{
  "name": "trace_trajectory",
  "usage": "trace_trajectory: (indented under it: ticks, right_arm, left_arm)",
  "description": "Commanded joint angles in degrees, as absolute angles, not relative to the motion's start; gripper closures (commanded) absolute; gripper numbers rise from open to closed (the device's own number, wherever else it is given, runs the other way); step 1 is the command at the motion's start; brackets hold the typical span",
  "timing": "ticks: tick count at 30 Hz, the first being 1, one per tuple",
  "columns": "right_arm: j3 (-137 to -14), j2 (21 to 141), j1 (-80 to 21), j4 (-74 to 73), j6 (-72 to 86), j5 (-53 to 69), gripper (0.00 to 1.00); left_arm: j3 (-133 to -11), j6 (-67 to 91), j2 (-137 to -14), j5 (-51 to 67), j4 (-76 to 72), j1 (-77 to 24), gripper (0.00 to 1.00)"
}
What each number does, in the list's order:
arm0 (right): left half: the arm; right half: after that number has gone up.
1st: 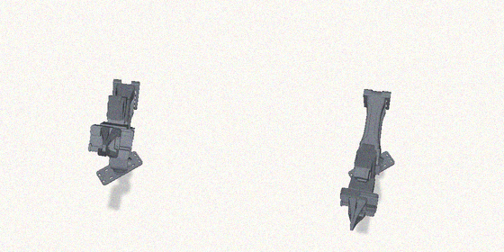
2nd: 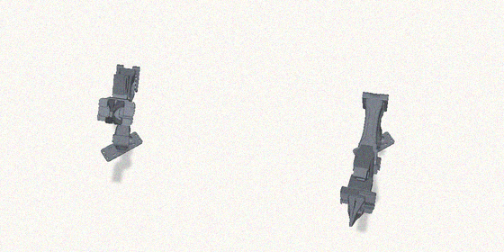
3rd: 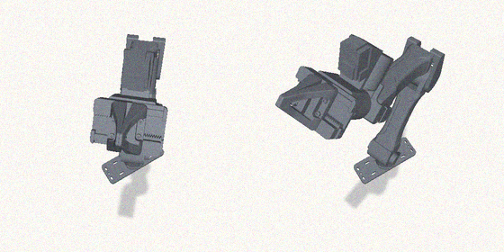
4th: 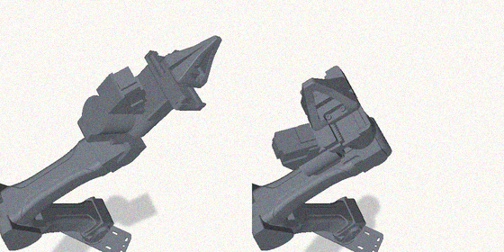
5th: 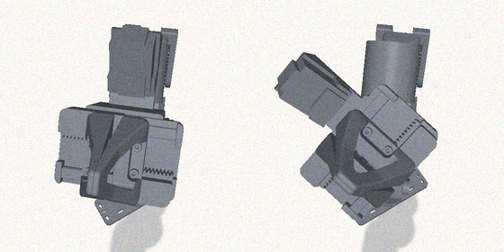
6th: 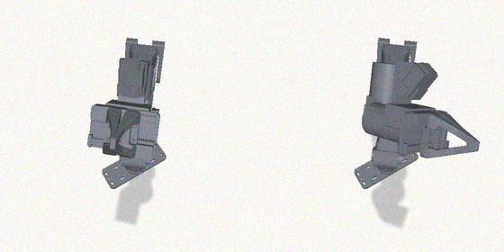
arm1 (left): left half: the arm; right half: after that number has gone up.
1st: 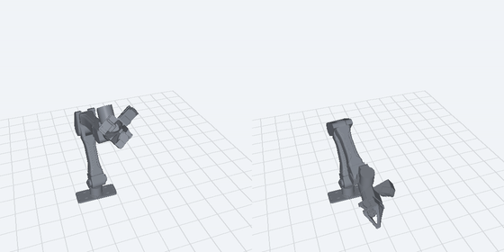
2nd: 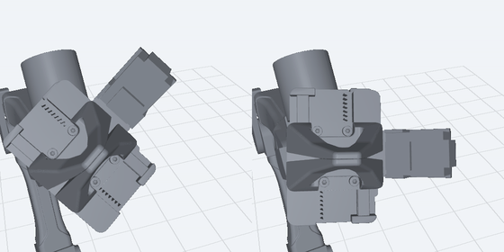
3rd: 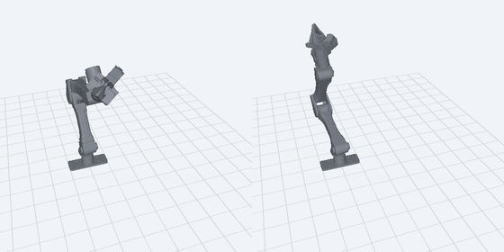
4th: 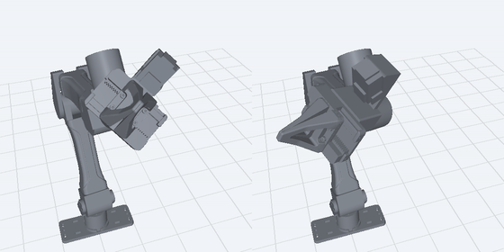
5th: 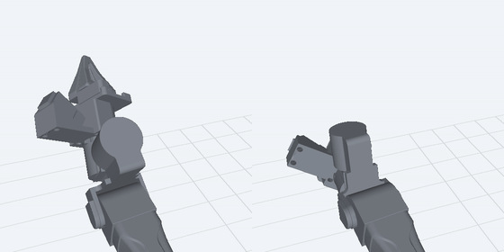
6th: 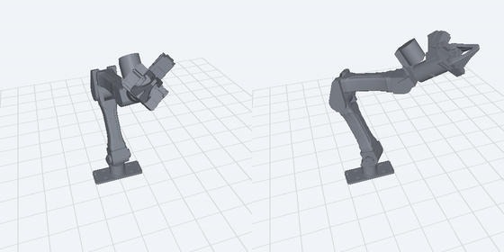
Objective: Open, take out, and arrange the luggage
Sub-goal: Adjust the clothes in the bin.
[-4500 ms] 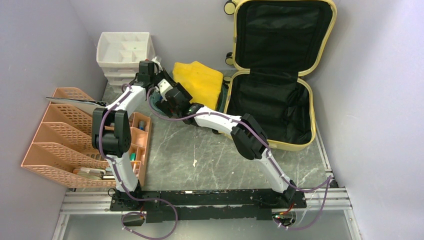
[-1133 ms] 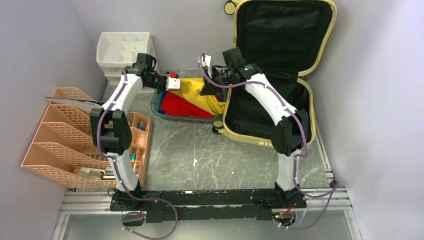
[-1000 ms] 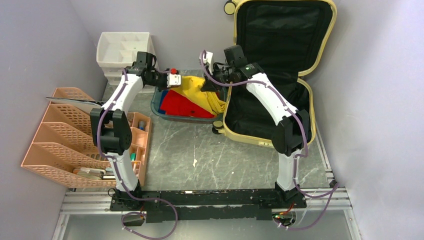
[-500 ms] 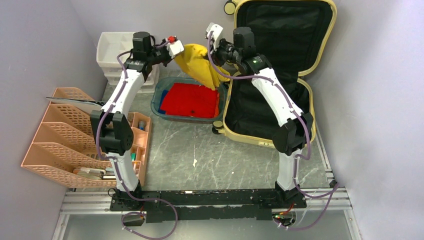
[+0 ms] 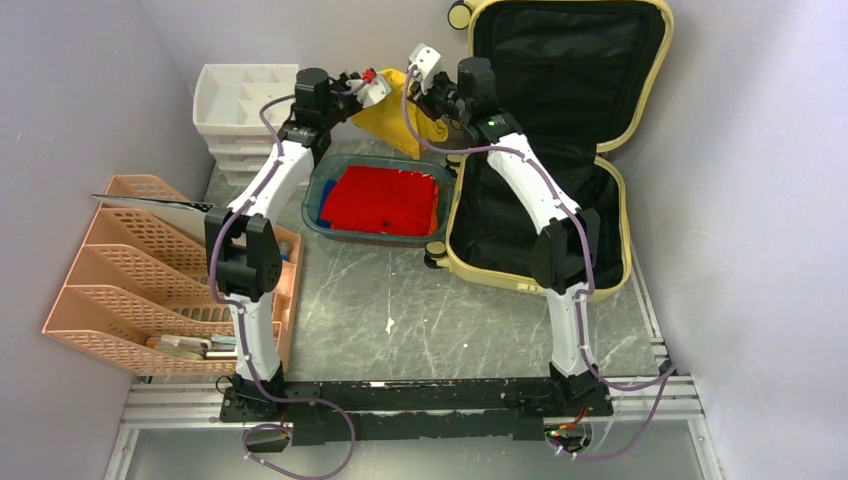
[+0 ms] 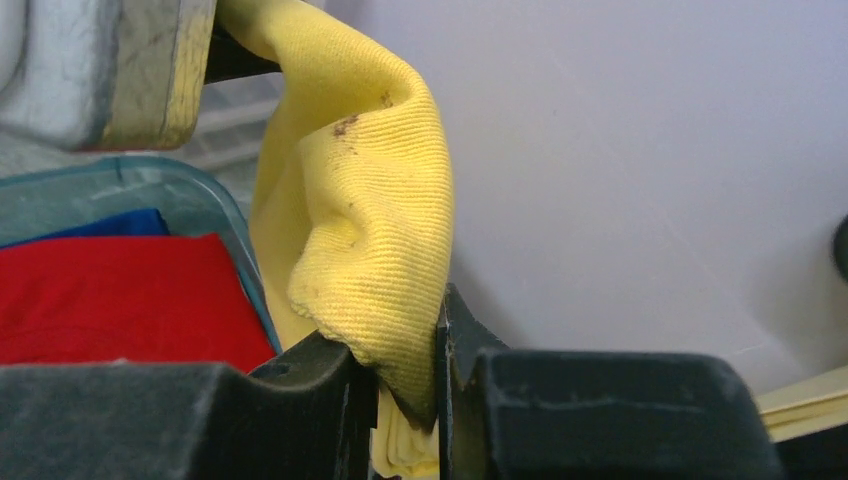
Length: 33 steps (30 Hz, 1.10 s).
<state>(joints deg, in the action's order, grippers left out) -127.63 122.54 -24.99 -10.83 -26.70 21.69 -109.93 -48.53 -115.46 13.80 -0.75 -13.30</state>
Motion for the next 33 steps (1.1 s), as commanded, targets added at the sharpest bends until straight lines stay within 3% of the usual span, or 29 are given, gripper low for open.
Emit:
trace_trajectory:
  ticks: [1,10,18,33]
  right_arm:
    - [-131.31,125.2,-21.97,-6.94,-30.04,19.97,1.0]
    - [-127.8,122.48,-20.17,-19.54,-34.25,41.27,1.0]
    - [-125.59,119.87,-19.39,-21.32,-36.54,41.22,1.0]
    - [-127.94,120.12,-18.37,-32.97,-45.08,53.33,1.0]
  left_arm:
    - [-109.49,-52.33,-114.36,1.93,-10.7,-12.88,0.95]
    - [-101.18,-52.24,-107.1,0.09,-1.59,-13.71,0.95]
    - [-99.8,-51.56,-102.85,3.83,9.86,-13.71,0.95]
    - [-95.68,-57.46,-98.23,6.23,21.57,-13.69,0.95]
